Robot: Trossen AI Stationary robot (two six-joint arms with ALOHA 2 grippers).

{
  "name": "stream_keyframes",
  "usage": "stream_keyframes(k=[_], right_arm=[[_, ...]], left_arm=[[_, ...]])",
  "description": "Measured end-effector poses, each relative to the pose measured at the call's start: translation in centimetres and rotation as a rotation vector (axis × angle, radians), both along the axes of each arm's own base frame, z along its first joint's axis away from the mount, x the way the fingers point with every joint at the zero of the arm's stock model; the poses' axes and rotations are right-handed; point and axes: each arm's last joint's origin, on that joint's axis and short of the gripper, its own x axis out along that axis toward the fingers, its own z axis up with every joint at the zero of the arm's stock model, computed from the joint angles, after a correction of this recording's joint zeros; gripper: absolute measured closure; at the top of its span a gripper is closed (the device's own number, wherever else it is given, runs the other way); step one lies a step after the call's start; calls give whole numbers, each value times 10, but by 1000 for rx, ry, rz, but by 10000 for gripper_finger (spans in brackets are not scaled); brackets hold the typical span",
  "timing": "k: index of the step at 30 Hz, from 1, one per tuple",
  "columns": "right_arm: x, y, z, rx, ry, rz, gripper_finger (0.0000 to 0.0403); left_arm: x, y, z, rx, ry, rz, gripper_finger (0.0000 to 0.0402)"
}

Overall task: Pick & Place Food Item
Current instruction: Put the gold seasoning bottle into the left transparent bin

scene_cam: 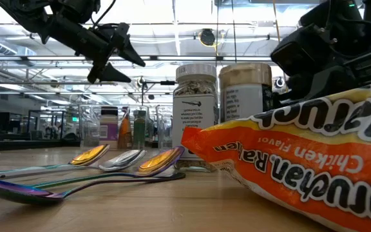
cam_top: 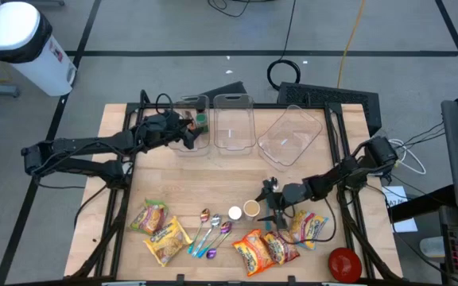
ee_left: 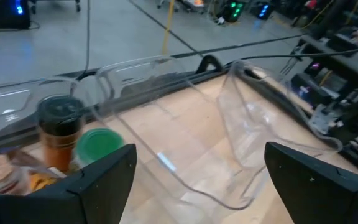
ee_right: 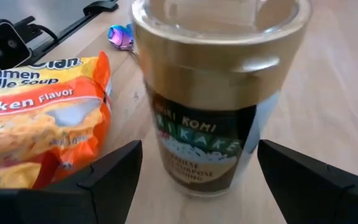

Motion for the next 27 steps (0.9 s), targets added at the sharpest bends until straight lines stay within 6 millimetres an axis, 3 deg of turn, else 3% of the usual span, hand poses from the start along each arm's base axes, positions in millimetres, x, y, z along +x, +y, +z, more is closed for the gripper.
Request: stream_keyframes(k=[15,27], right_arm=[[18,-8,8,-2,-122,-40,94],[23,-8,4,-46,-29,-53,94]], left_arm=[[7,-13,5,22,-51,-64,38],[9,-17,4,25,-47,-83,39]])
